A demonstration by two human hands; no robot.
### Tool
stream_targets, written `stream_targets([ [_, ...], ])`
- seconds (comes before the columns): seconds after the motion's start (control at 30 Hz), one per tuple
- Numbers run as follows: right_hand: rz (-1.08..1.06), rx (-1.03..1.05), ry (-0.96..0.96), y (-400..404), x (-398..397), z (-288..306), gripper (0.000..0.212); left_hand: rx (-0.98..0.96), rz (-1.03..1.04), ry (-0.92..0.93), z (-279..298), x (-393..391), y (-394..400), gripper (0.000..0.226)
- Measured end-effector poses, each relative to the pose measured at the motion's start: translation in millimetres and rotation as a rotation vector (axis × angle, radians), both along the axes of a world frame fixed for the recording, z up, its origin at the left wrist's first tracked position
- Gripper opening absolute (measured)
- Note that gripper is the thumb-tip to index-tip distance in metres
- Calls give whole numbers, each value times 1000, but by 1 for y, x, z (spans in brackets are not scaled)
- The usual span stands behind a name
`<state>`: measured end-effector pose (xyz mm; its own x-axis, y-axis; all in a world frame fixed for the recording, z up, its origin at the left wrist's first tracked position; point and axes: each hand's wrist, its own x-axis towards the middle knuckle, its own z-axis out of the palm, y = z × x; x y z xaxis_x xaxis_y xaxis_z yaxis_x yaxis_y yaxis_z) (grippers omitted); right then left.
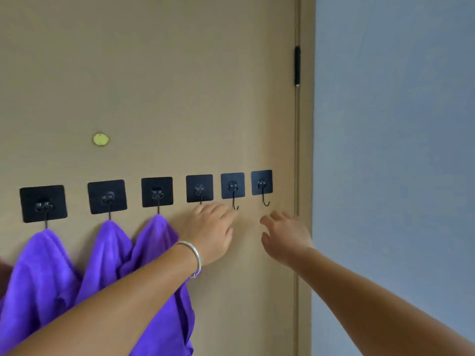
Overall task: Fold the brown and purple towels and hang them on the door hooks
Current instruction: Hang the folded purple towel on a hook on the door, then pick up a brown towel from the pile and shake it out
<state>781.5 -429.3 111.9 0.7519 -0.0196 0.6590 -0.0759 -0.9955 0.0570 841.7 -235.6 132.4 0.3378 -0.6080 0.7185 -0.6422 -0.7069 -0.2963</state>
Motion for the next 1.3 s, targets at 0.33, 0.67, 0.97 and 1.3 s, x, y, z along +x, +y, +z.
stream_targets([
  [0.33, -472, 5, 16, -40, -109, 2, 40, 33, -260, 204, -15, -10, -80, 47],
  [0.67, -907, 7, 41, -37, -264, -8, 39, 54, -615, 236, -29, -103, -145, 51],
  [0.97, -1209, 39, 43, -22, -417, -2, 34, 89, -884, 227, -22, -232, -195, 51],
  [1.3, -1544, 113, 24, 29, -614, 1, 48, 171, -1193, 249, -23, -429, -224, 52],
])
